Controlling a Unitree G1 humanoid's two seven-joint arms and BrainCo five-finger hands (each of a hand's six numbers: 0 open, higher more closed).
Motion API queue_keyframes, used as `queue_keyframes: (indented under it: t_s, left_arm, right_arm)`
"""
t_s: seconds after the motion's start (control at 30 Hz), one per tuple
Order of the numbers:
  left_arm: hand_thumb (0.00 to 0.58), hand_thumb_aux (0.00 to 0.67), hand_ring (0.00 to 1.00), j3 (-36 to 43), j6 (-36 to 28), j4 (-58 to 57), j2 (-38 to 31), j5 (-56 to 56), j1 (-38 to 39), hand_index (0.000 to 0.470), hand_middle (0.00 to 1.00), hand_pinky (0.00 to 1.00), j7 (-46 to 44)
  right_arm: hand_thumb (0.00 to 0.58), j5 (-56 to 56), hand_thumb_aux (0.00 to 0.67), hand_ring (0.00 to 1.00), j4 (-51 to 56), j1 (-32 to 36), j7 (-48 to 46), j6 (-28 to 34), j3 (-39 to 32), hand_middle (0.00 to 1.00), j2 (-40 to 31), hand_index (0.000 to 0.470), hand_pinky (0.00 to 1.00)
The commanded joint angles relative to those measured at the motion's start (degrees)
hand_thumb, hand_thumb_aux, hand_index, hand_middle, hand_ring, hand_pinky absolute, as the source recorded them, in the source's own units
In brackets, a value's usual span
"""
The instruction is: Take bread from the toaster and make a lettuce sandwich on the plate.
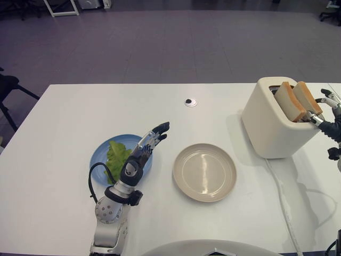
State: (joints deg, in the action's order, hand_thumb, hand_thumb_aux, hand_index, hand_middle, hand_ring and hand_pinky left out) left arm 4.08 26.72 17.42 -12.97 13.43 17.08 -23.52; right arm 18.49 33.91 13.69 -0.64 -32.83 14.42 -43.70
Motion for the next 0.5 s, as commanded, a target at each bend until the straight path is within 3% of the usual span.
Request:
queue_keyframes:
  t_s: [0.03, 0.1, 0.17, 0.33, 0.5]
  left_arm:
    - [0.0, 0.0, 0.0, 0.1, -0.1, -0.2, 0.1, -0.6, 0.4, 0.0, 0.0, 0.0, -0.1]
    - [0.0, 0.0, 0.0, 0.1, -0.1, -0.1, 0.1, -0.6, 0.4, 0.0, 0.0, 0.0, -0.1]
    - [0.0, 0.0, 0.0, 0.1, -0.1, -0.1, 0.1, -0.7, 0.4, 0.0, 0.0, 0.0, -0.1]
    - [0.0, 0.0, 0.0, 0.1, -0.1, -0.1, 0.1, -0.7, 0.4, 0.0, 0.0, 0.0, 0.0]
    - [0.0, 0.0, 0.0, 0.0, -0.2, 0.0, 0.2, -0.7, 0.4, 0.0, 0.0, 0.0, 0.2]
  right_arm:
    - [0.511, -0.8, 0.439, 0.0, -0.3, -0.3, -0.4, -0.4, -1.3, 0.0, -0.5, 0.308, 0.0]
    - [0.551, -1.2, 0.52, 0.0, -0.7, -0.4, -0.2, -0.8, -1.4, 0.0, -0.6, 0.365, 0.0]
    - [0.58, -1.7, 0.67, 0.0, -1.6, -0.5, -0.2, -1.2, -1.4, 0.0, -0.4, 0.47, 0.0]
    - [0.58, -10.3, 0.67, 0.0, -7.4, -0.5, -2.8, 0.6, 1.6, 0.0, 1.6, 0.47, 0.0]
    - [0.58, -28.0, 0.67, 0.0, -19.1, 3.0, -5.3, 11.4, 9.9, 0.0, 3.0, 0.47, 0.0]
